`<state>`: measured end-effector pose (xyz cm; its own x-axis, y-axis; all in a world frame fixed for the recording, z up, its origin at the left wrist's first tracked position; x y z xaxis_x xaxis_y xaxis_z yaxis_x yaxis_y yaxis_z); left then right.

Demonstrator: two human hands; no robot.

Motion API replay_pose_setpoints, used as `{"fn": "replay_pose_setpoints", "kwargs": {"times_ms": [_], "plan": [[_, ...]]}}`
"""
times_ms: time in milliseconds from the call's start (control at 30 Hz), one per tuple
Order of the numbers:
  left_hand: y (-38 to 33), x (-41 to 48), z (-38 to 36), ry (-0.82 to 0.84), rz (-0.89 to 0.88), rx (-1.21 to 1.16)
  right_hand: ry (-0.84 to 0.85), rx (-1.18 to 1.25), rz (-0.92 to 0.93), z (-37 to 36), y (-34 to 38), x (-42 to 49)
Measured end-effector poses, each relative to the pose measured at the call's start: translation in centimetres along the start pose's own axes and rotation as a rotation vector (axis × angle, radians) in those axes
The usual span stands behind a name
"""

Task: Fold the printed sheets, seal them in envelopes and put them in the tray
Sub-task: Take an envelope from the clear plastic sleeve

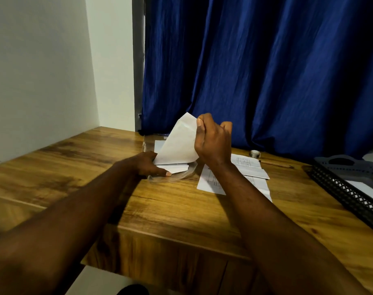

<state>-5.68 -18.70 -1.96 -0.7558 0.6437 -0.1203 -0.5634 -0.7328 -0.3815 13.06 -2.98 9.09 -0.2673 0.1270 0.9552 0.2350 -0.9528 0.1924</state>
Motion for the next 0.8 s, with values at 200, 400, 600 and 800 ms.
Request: {"fn": "replay_pose_setpoints", "kwargs": {"times_ms": [200,400,600,800], "plan": [[-0.7,-0.7,0.9,0.061,-0.008,0.096,-0.082,-0.077,0.103,2.4,-0.1,1.0],[-0.6,-0.1,1.9,0.077,0.028,0.103,-0.286,-0.092,0.061,6.0,-0.9,3.0],[-0.9,-0.9,1.9,0.069,-0.038,0.142,-0.440,0.049,-0.454,7.0,-7.1,1.4],[-2.7,-2.2,2.7,0.101,-0.030,0.168,-0.329,0.068,-0.972,6.6,-13.5,-4.3]]}}
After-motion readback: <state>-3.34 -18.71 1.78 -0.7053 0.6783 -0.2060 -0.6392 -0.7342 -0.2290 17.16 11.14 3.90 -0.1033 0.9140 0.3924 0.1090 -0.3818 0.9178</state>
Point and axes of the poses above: each hand's wrist, its own x-axis towards the middle knuckle, its own z-axis out of the back of the hand, y = z × x, the point moved 5 cm from there along x, towards the middle knuckle, and after that the axes turned 10 degrees about x, right-handed, at the moved point
